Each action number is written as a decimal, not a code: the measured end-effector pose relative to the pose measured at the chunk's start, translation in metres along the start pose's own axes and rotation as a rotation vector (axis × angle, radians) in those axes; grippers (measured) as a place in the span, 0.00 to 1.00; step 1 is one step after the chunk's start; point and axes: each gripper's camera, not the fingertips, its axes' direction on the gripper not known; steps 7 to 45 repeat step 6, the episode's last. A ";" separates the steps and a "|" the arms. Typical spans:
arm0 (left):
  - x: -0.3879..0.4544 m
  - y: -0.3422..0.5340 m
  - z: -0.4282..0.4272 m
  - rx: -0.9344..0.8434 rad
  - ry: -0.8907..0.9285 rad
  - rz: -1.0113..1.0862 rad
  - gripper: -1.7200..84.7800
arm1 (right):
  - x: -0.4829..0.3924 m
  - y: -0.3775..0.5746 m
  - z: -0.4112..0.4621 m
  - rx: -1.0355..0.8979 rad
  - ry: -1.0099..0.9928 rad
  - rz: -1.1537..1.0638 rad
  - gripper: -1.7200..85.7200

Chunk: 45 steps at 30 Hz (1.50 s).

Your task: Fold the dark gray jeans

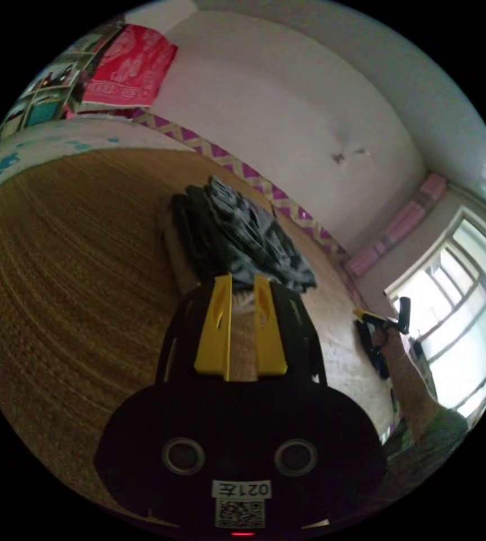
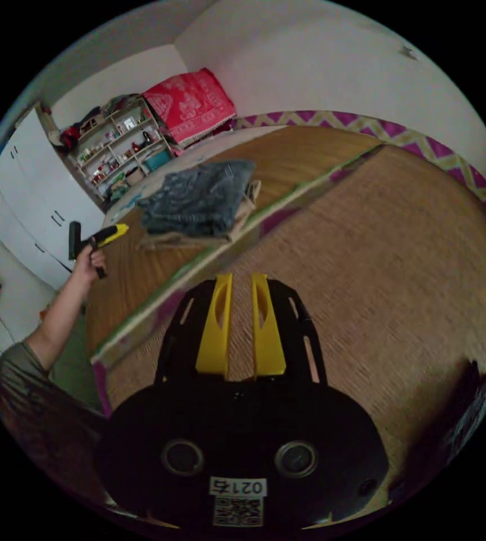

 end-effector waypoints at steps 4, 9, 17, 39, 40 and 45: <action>0.086 0.058 -0.006 -0.106 -0.052 0.213 0.03 | -0.005 0.089 -0.049 0.041 0.212 -0.030 0.10; 0.125 0.086 -0.009 -0.112 -0.110 0.305 0.02 | -0.008 0.124 -0.072 0.074 0.339 -0.039 0.11; 0.125 0.086 -0.009 -0.112 -0.110 0.305 0.02 | -0.008 0.124 -0.072 0.074 0.339 -0.039 0.11; 0.125 0.086 -0.009 -0.112 -0.110 0.305 0.02 | -0.008 0.124 -0.072 0.074 0.339 -0.039 0.11; 0.125 0.086 -0.009 -0.112 -0.110 0.305 0.02 | -0.008 0.124 -0.072 0.074 0.339 -0.039 0.11; 0.125 0.086 -0.009 -0.112 -0.110 0.305 0.02 | -0.008 0.124 -0.072 0.074 0.339 -0.039 0.11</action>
